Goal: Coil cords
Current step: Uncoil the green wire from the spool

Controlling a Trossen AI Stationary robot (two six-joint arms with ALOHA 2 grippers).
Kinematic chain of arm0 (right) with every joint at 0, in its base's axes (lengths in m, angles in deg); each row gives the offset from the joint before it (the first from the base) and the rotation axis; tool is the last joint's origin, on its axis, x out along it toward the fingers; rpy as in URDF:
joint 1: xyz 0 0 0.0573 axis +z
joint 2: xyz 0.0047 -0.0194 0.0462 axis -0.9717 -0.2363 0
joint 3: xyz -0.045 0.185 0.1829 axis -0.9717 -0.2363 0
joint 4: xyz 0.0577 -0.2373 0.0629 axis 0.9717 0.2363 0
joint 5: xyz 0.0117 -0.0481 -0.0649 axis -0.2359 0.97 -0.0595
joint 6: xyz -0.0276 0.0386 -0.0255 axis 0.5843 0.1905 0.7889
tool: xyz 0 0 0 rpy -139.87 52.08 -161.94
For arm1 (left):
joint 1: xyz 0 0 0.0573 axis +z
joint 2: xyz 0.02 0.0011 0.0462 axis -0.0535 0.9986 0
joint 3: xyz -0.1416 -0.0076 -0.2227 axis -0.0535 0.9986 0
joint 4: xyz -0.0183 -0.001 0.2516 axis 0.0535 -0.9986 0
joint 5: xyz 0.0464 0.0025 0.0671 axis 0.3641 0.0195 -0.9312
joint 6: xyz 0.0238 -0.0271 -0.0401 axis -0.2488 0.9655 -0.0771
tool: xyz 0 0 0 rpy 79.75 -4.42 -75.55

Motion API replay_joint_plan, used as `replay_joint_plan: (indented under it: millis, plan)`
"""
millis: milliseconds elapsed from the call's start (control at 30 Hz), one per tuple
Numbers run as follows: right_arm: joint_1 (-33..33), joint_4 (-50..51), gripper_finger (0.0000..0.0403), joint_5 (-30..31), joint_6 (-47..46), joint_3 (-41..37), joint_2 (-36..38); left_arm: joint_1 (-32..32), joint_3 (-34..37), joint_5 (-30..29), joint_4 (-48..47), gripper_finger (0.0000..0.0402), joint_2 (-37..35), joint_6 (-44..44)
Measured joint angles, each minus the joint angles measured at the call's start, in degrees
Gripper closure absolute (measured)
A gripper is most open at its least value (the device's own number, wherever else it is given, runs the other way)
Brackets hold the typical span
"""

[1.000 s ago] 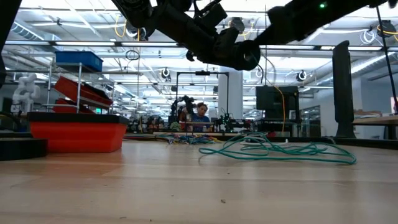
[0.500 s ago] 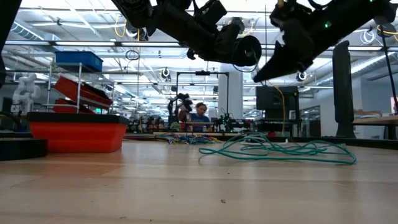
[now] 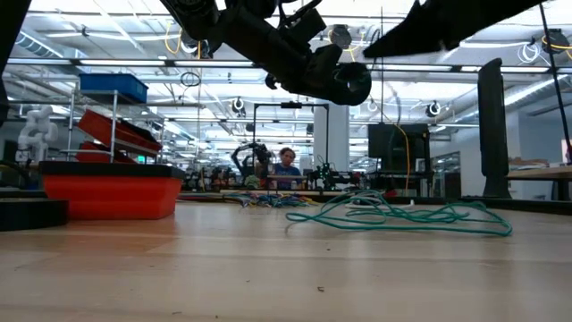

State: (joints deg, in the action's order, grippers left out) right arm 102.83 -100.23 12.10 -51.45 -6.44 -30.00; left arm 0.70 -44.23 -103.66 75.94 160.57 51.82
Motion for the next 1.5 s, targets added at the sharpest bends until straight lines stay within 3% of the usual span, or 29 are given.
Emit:
replay_joint_plan:
  millis: [233, 333, 467, 567, 667, 767, 1067, 1333, 1500]
  plan:
    - [6.8, -4.3, 0.0403, 9.4, 9.3, 0.0, 2.0, 0.0, 0.0, -1.0, 0.0, 0.0401, 0.0, -0.9]
    - [9.1, -5.9, 0.0403, 16.1, 12.0, 0.0, 2.7, 0.0, 0.0, -1.0, 0.0, 0.0402, 0.0, -1.1]
    - [10.8, -3.8, 0.0403, 29.0, 11.5, 0.0, 4.0, 0.0, 0.0, -1.0, 0.0, 0.0402, 0.0, -1.2]
    - [10.8, 1.0, 0.0403, 31.3, 6.6, 0.0, 5.3, 0.0, 0.0, -1.0, 0.1, 0.0402, 0.0, -1.2]
    - [9.8, 7.6, 0.0403, 30.4, -1.3, 0.0, 6.4, 0.0, 0.0, -1.0, 0.1, 0.0402, 0.0, -1.2]
    - [8.4, 16.7, 0.0403, 25.5, -11.2, 0.0, 7.5, 0.0, 0.0, -1.0, 0.1, 0.0401, 0.0, -1.0]
    - [1.2, 48.9, 0.0403, -1.2, -45.6, -0.1, 7.7, 0.0, 0.0, -1.0, 0.8, 0.0401, 0.0, -1.0]
    - [1.2, 56.1, 0.0394, -11.3, -55.3, -1.1, 7.7, 0.0, 0.0, -0.6, 2.1, 0.0401, 0.0, -0.9]
    - [1.4, 58.4, 0.0323, -11.1, -57.8, -1.1, 7.7, 0.0, 0.0, -0.6, 2.0, 0.0401, 0.0, -0.9]
